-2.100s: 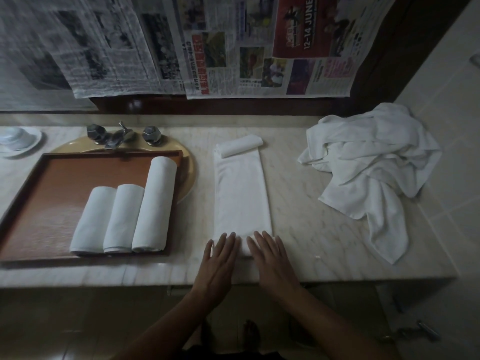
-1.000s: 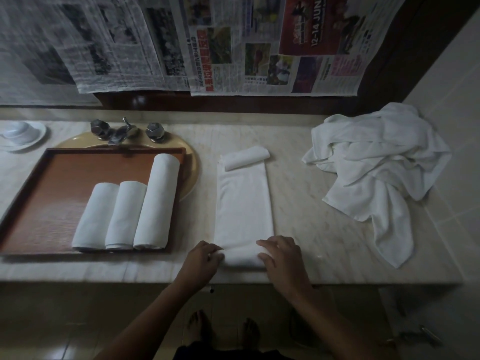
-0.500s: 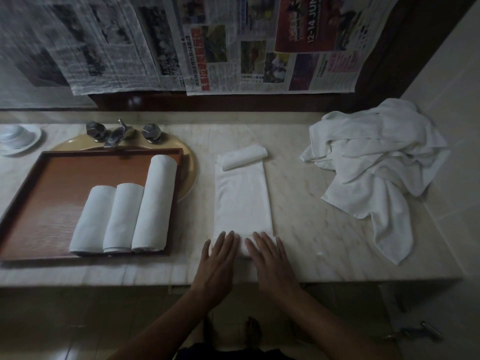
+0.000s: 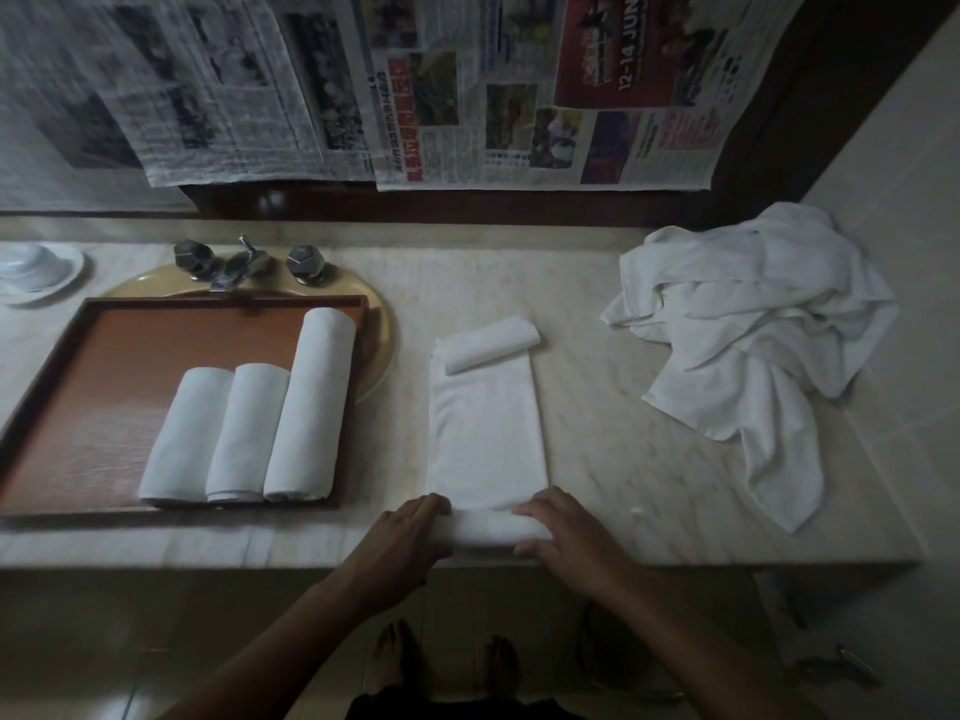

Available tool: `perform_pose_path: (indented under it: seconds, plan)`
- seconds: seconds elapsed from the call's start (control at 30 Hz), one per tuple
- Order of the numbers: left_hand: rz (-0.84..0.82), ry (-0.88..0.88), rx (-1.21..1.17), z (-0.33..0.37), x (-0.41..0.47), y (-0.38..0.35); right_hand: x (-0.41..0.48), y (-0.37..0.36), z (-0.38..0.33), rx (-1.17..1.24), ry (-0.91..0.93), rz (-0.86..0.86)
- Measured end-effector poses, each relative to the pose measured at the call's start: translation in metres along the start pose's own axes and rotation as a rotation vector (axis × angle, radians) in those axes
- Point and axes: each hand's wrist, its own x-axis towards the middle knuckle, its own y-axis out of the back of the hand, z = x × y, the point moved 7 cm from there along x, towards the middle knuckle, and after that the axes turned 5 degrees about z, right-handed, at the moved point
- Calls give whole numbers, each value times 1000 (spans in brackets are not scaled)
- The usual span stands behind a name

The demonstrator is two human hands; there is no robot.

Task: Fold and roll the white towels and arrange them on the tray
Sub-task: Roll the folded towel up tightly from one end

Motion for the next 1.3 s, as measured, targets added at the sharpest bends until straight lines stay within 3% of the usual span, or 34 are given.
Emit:
perform_pose_path:
  seconds: [0.23,0.37,0.47,0.53,0.6,0.67,0.73,0.8,0.97,1.3]
  plan:
    - [64,103,-218,-7,2,7,-7,6,8,81,-84,138]
    - [42,182,-242,-14,11,7,-15,12,-18,-154,93,434]
    - [13,228,-235,-16,18,10,-28,-8,-43,-315,255,493]
    - [5,260,-208,-17,21,10,-31,-23,-45,-376,265,464]
    - [106,244,-126,-12,19,16,-27,-30,-38,-411,231,414]
    - [263,129,72,6,12,23,-21,-31,-34,-416,221,369]
    - [304,-8,216,33,6,15,-14,-32,-31,-446,234,335]
    - [236,-101,307,50,5,-7,-4,-30,-28,-458,243,305]
    - [104,-22,426,24,24,-32,25,-19,-27,-483,195,224]
    - [-26,-93,332,6,31,-12,28,8,-28,-360,115,-14]
